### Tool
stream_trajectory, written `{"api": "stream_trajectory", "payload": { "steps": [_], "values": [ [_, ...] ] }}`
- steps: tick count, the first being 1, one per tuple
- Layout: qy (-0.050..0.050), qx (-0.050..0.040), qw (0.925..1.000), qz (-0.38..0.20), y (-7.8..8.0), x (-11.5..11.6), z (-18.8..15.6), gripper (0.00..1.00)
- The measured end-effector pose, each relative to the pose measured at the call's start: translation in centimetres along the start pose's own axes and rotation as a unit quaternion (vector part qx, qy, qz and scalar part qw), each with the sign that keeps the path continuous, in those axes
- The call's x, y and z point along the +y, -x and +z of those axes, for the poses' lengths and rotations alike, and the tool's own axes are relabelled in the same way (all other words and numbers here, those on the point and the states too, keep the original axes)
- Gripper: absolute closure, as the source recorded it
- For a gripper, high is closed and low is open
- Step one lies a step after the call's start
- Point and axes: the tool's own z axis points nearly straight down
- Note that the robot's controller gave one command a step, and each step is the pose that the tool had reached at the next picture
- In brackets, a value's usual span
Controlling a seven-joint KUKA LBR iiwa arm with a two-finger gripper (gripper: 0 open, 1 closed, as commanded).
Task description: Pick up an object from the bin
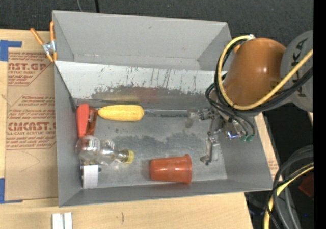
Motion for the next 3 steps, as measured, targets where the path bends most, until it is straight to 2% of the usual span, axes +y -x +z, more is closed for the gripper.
{"api": "stream_trajectory", "payload": {
  "steps": [1,2,3],
  "values": [
    [-0.001,-0.0016,0.9987,-0.05,-0.4,2.2,5.4,0.0],
    [0.0,0.003,0.9953,-0.097,-0.6,3.3,9.7,0.0],
    [0.0,0.0006,0.998,-0.064,0.0,4.2,11.9,0.0]
  ]
}}
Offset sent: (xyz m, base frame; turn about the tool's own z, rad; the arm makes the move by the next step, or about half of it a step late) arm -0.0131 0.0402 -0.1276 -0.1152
